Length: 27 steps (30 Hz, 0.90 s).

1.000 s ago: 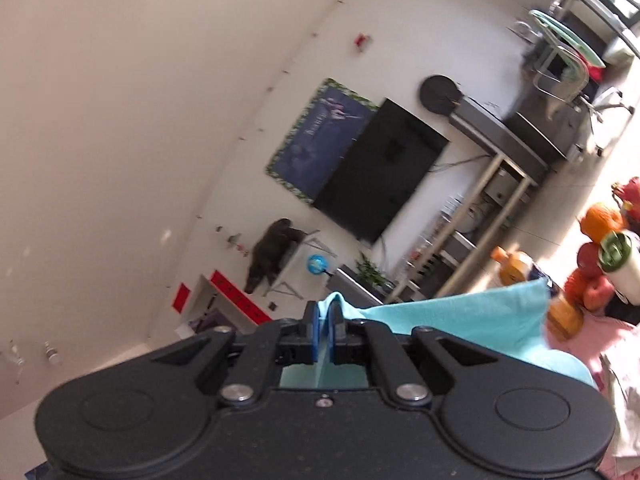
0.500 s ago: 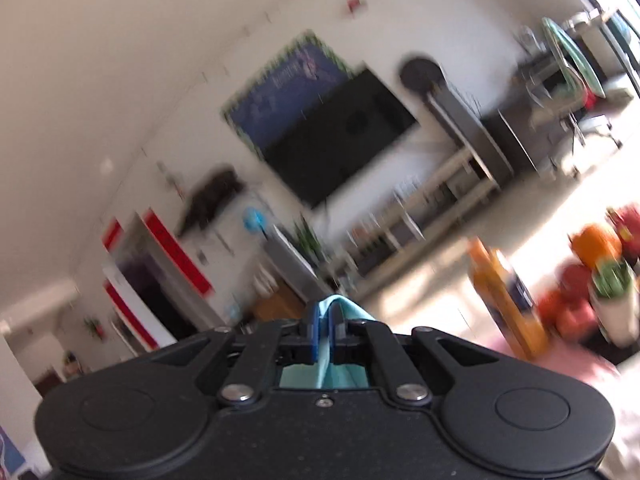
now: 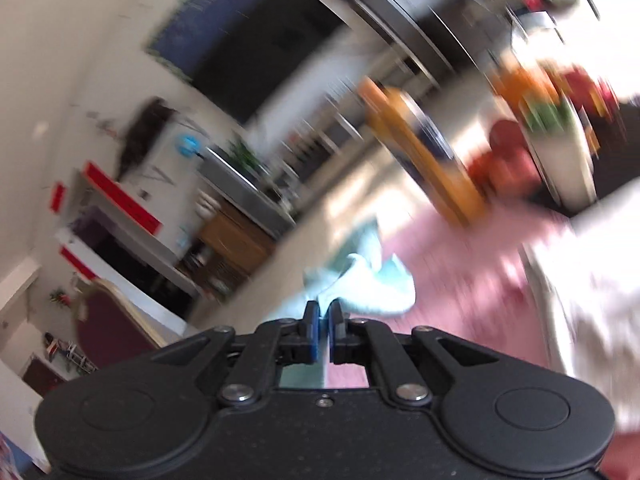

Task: Fold clothes
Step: 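Lift the shirt with both tools and shake it out above the blanket, then lay the shirt flat on the blanket and open the left tool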

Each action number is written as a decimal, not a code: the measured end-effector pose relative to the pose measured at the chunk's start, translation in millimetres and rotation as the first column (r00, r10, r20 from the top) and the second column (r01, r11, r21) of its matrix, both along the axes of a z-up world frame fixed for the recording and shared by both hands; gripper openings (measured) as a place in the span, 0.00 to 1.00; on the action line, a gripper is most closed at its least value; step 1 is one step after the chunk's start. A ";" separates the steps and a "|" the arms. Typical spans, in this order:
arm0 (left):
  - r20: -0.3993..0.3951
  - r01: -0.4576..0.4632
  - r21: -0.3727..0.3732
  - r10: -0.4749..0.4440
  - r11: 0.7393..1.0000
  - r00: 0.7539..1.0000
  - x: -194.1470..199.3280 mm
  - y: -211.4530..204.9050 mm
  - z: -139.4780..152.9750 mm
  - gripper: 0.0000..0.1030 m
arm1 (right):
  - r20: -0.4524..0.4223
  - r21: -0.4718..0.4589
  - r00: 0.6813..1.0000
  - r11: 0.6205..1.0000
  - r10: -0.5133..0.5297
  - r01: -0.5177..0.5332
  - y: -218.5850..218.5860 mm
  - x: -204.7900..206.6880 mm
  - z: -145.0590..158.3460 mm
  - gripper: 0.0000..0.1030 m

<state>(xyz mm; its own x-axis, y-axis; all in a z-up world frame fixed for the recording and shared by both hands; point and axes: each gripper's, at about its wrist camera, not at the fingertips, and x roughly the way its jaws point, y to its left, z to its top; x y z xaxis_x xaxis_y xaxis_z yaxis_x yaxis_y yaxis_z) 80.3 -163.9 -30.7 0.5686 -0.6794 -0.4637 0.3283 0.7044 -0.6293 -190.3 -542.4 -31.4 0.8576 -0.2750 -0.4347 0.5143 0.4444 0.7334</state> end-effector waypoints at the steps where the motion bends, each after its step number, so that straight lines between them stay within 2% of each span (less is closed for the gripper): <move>1: -0.037 -0.014 0.019 0.015 1.000 0.999 -1.2 0.7 -24.0 0.00 | -0.034 0.052 0.999 0.999 -0.002 0.004 0.9 0.4 -26.8 0.04; 4: -0.140 -0.056 0.077 0.067 0.995 0.988 -0.9 9.7 -77.3 0.00 | -0.140 0.173 0.990 0.985 0.007 0.017 9.5 0.2 -95.8 0.04; 7: -0.193 -0.065 0.119 0.087 0.991 0.977 6.1 11.4 -101.3 0.00 | -0.212 0.231 0.977 0.973 0.024 0.026 16.8 -5.3 -129.8 0.04; 10: -0.170 -0.066 0.111 0.084 0.992 0.982 10.9 15.4 -92.2 0.00 | -0.238 0.207 0.971 0.978 0.032 0.019 23.7 -7.7 -126.7 0.04; 15: -0.115 -0.054 0.035 0.058 0.998 0.992 -5.9 23.7 -56.4 0.00 | -0.213 0.127 0.977 0.992 0.033 -0.006 25.4 -11.9 -84.6 0.04; 19: -0.085 -0.016 0.023 0.018 1.000 0.996 -17.7 29.3 -35.8 0.00 | -0.210 0.076 0.977 0.997 0.050 -0.034 28.7 -19.4 -57.2 0.04; 23: -0.050 -0.003 0.141 0.010 0.990 0.999 -26.9 21.5 -41.6 0.00 | -0.249 0.063 0.966 0.997 0.066 -0.052 32.3 -29.6 -56.9 0.04; 25: -0.039 -0.002 0.245 0.012 0.970 0.999 -25.3 7.3 -61.5 0.00 | -0.287 0.066 0.956 0.997 0.062 -0.045 33.2 -26.1 -70.5 0.04; 27: -0.067 0.006 0.314 0.016 0.950 0.998 -24.5 1.7 -86.1 0.00 | -0.317 0.076 0.946 0.996 0.065 -0.043 33.7 -24.6 -88.9 0.04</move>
<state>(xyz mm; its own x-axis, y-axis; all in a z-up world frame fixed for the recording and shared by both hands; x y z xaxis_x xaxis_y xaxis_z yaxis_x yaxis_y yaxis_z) 55.7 -162.2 -116.9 0.5315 -0.4908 -0.6904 0.2885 0.8712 -0.3973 -214.9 -508.8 -120.3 0.6840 -0.1928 -0.7036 0.7025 0.4340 0.5640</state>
